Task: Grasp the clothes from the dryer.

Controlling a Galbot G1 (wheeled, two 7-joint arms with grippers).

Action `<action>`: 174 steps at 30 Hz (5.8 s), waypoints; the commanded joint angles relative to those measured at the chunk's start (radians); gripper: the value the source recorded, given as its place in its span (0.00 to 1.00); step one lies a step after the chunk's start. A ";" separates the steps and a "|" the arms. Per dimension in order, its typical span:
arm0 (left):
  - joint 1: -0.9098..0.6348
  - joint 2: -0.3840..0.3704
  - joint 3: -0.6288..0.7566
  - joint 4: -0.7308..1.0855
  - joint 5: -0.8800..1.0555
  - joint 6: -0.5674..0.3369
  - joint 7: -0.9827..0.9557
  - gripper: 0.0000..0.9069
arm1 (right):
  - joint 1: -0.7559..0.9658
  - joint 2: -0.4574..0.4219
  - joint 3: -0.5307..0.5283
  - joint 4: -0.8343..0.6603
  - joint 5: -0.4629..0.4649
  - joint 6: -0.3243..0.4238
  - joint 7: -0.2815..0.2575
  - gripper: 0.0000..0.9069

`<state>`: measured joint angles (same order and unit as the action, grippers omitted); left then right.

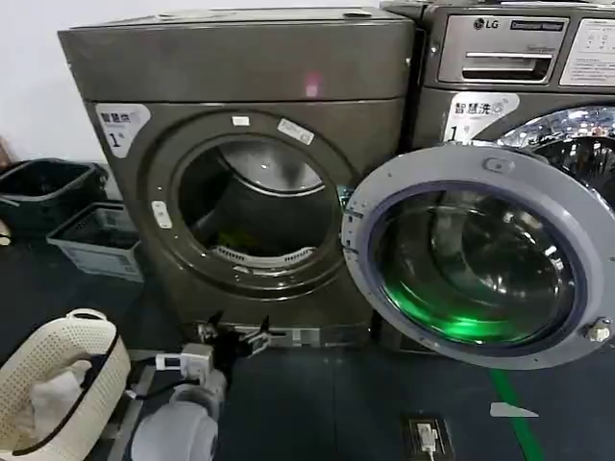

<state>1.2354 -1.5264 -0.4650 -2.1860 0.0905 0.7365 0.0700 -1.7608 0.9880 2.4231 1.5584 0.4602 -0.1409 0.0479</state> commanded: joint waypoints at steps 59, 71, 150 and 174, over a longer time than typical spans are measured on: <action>0.016 0.000 0.021 0.003 0.027 0.049 0.002 1.00 | 0.000 0.006 0.009 -0.012 0.003 -0.001 0.008 1.00; 0.012 0.004 0.021 0.001 0.023 0.049 -0.008 1.00 | 0.003 0.004 0.003 -0.009 0.003 -0.001 0.008 1.00; -0.556 0.092 0.001 0.428 1.342 -1.070 1.279 1.00 | 0.021 0.004 -0.038 -0.037 -0.007 0.032 -0.003 1.00; -0.540 0.138 0.012 0.551 1.215 -1.027 1.279 1.00 | 0.037 -0.019 -0.056 -0.074 -0.030 0.042 -0.007 1.00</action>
<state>0.6898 -1.3974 -0.4570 -1.6778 1.3584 -0.2791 1.3392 -1.7240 0.9713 2.3680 1.4890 0.4339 -0.1000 0.0416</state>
